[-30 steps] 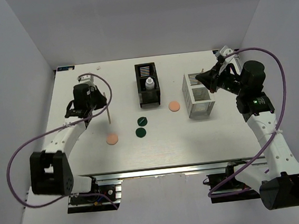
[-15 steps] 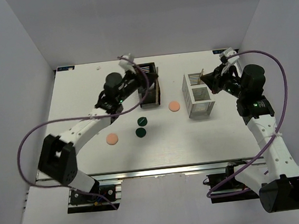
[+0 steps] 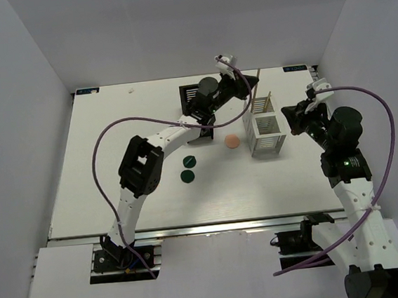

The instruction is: Organize the makeup

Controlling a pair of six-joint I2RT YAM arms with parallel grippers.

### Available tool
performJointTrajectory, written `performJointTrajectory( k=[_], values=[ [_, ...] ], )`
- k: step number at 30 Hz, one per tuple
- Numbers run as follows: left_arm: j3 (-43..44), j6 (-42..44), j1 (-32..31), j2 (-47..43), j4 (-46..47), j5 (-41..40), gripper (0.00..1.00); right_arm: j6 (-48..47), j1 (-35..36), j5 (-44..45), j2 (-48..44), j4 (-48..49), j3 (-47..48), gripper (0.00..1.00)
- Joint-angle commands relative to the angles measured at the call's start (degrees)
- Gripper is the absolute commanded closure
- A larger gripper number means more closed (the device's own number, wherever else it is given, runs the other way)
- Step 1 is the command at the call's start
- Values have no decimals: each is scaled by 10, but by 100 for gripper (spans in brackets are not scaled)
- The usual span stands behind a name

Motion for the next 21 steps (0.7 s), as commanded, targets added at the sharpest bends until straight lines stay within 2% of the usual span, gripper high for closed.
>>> performJointTrajectory(
  k=[1,5,14,21],
  values=[
    [69,30,-12,35,7,-28,100,3,-4,37,-25,17,-15,100],
    [95,34,-20,75,42,-52,100,13,-5,44,-40,17,-32,100],
    [213,64,-28,153,19,-80,100,19,-5,48,-59,17,-61,100],
    [217,76,-28,175,-8,-73,100,34,-4,50,-62,22,-70,100]
  ],
)
